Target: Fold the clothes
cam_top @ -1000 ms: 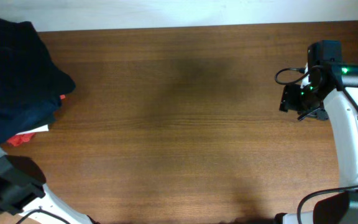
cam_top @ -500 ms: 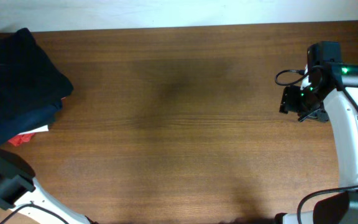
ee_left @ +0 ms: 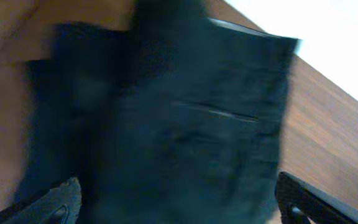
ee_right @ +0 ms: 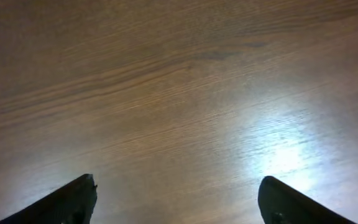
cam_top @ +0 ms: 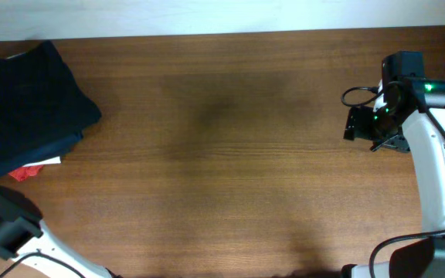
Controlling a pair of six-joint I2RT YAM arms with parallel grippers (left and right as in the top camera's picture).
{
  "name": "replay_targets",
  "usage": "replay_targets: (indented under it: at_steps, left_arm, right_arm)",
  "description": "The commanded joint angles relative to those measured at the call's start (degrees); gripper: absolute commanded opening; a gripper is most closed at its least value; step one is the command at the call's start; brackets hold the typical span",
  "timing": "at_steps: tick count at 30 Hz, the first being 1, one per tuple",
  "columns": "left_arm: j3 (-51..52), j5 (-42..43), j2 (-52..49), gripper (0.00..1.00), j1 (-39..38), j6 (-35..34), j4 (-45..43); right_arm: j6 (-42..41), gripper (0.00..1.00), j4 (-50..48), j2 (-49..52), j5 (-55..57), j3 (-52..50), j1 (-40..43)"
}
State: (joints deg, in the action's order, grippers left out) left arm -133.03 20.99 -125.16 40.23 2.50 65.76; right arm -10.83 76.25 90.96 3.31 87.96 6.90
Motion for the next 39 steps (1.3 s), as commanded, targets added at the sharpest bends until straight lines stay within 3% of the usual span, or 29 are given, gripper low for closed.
replay_targets:
  at_steps: [1, 4, 7, 12, 15, 18, 21, 23, 25, 31, 35, 39]
  left_arm:
    - [-0.9, 0.5, -0.5, 0.99, -10.9, 0.3, 1.4]
    - [-0.9, -4.8, -0.5, 0.99, -22.4, 0.3, 6.2]
    - [-0.9, -6.1, -0.5, 0.99, -31.2, 0.3, 14.5]
    - [-0.9, -9.5, -0.5, 0.99, -40.4, -1.0, 30.0]
    - [0.5, -10.7, -0.3, 0.99, -43.3, -3.4, 31.0]
    - [9.4, -10.4, 2.8, 0.99, -44.8, -4.5, 31.0]
    - [23.8, -11.8, 10.0, 0.99, -45.2, -4.5, 30.9]
    - [31.5, -13.4, 16.5, 0.99, -45.2, -4.5, 27.7]
    - [40.2, -13.4, 26.1, 0.99, -45.2, -4.5, 19.1]
    - [70.3, -15.8, 65.6, 0.99, -45.2, -6.7, -9.9]
    - [81.7, -18.1, 84.7, 0.99, -45.2, -7.9, -16.2]
    - [83.3, -18.0, 92.7, 0.99, -45.2, -7.8, -15.7]
  right_arm:
    - [-0.1, 0.88, -0.6, 2.1, -5.5, 0.8, 0.3]
    - [4.6, 0.93, -1.1, 4.0, -13.6, 0.8, 0.2]
    - [4.9, 0.99, 0.7, 5.0, -13.9, 0.8, 0.3]
    - [6.2, 0.99, 8.3, 5.0, -13.9, 0.8, 0.3]
    - [6.7, 0.99, 14.2, 4.9, -13.8, 0.7, 0.3]
    - [7.7, 0.99, 18.9, 3.7, -13.2, 0.4, 0.3]
    - [7.4, 0.99, 15.9, -3.2, -13.3, -2.8, 0.3]
    - [7.1, 0.99, 10.2, -10.1, -13.3, -7.3, 0.3]
    - [6.4, 0.99, 2.3, -20.3, -13.2, -14.5, 0.2]
    - [4.3, 0.99, -13.3, -48.2, -13.2, -34.9, 0.3]
    - [4.4, 0.99, -13.7, -55.9, -13.2, -37.7, 0.3]
    - [4.4, 0.99, -13.5, -56.0, -13.2, -37.7, 0.3]
